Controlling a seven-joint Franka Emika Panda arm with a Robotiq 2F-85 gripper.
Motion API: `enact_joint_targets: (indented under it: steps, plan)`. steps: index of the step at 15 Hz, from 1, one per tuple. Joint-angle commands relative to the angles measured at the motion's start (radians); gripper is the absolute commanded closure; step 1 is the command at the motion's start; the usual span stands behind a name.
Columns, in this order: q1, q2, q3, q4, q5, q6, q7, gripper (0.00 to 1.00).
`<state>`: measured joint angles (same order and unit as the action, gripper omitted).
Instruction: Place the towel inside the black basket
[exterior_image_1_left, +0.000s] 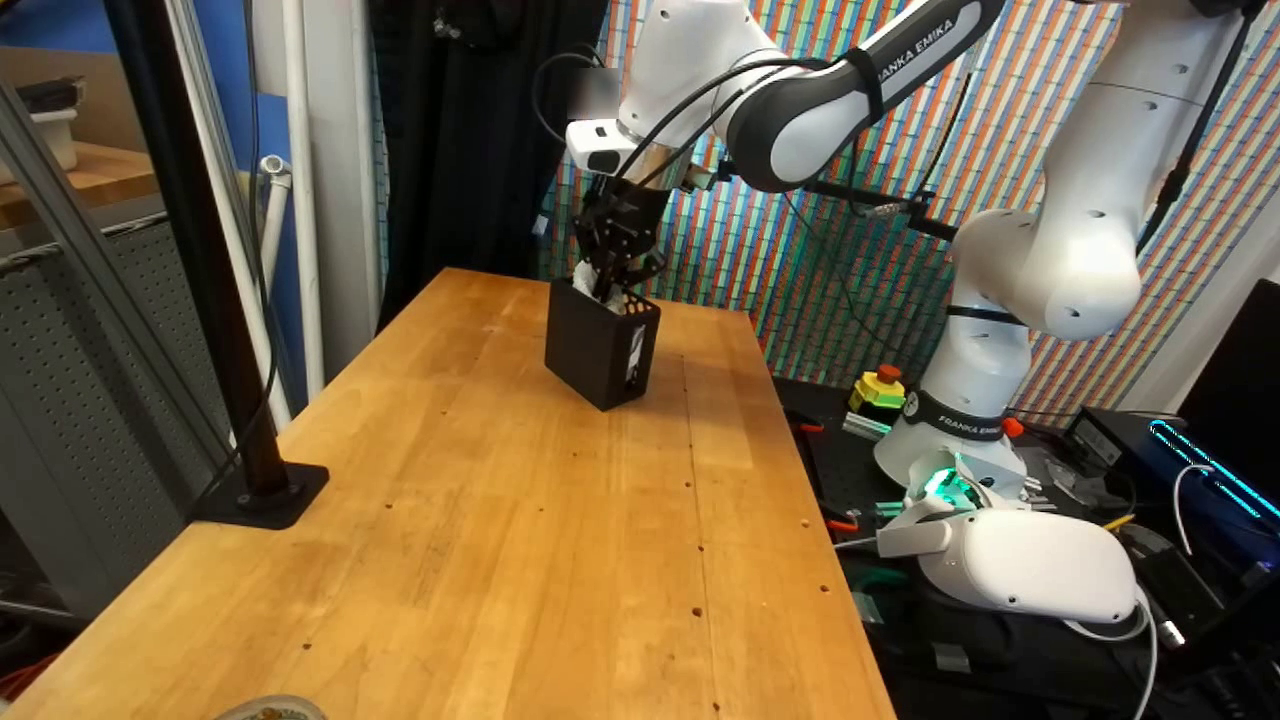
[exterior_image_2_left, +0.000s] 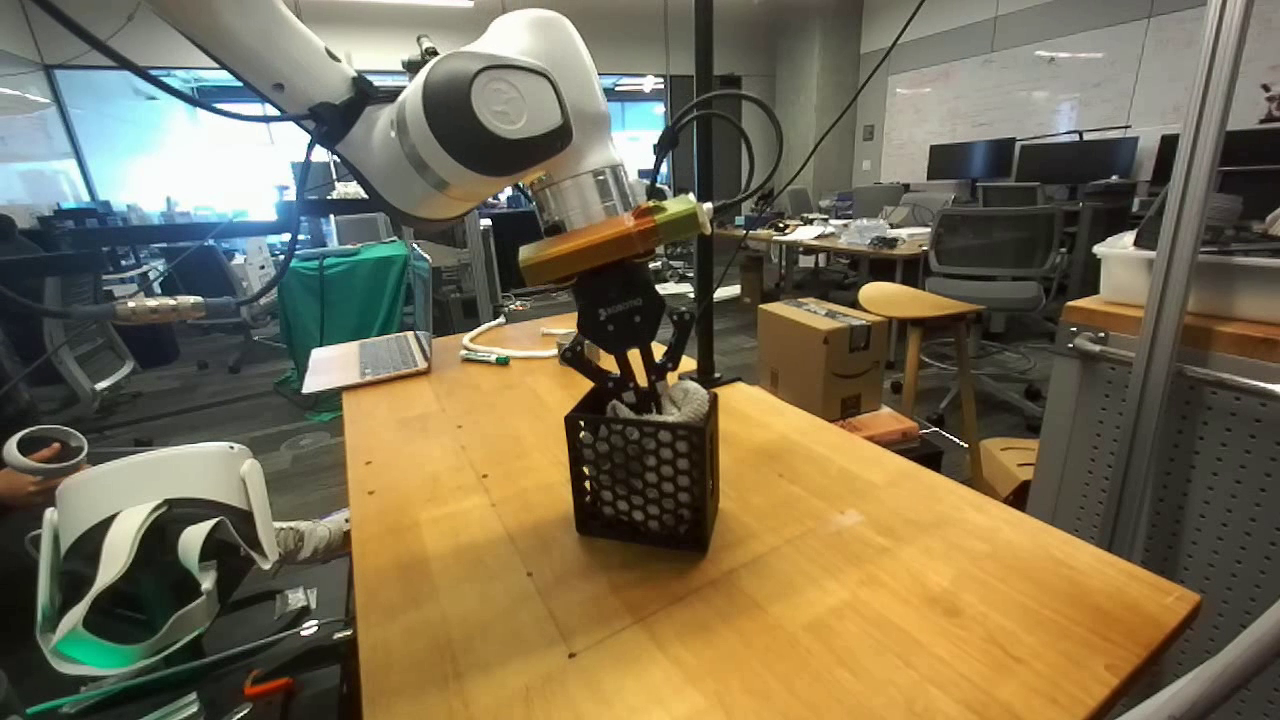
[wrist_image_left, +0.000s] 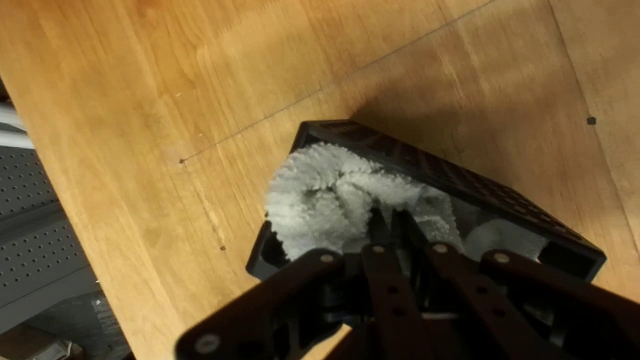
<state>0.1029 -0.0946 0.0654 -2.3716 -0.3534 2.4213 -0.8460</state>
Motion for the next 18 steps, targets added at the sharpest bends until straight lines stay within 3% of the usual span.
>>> enact_joint_targets:
  steps: [1, 11, 18]
  plan:
    - [0.0, 0.043, -0.004, 0.025, 0.069, -0.023, -0.039, 0.88]
    - [-0.004, 0.134, 0.006, 0.07, 0.197, -0.053, -0.147, 0.88]
    - [-0.008, 0.202, 0.017, 0.087, 0.159, 0.0, -0.179, 0.88]
